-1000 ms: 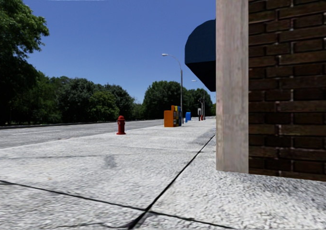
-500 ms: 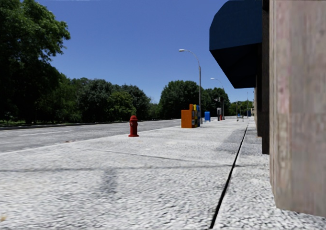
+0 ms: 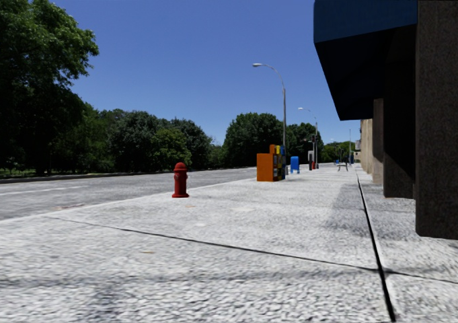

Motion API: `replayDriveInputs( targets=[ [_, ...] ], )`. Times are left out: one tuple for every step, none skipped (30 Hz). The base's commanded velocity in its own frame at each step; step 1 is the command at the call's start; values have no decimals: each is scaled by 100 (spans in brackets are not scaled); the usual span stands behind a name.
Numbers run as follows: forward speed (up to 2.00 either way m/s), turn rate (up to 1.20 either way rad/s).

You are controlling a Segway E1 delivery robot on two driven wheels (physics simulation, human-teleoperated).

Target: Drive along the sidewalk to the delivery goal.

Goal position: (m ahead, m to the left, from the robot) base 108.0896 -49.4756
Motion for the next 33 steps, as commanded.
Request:
replayDriveInputs(
  targets=[
    [200, -51],
    [200, -56],
    [200, -57],
    [200, -57],
    [200, -57],
    [200, -57],
    [200, -57],
    [200, -57],
    [200, -57],
    [200, -57],
    [200, -57],
    [200, -57],
    [200, -57],
    [200, -53],
    [200, -53],
    [200, -3],
    [200, 0],
    [200, 0],
    [200, 0],
    [200, 0],
    [200, 0],
    [200, 0],
    [200, 0],
    [200, 0],
    [200, 0],
    [200, 0],
    [200, 0],
    [200, 0],
    [200, 0],
    [200, 0],
    [200, -11],
    [200, -28],
    [200, -36]
  ],
)
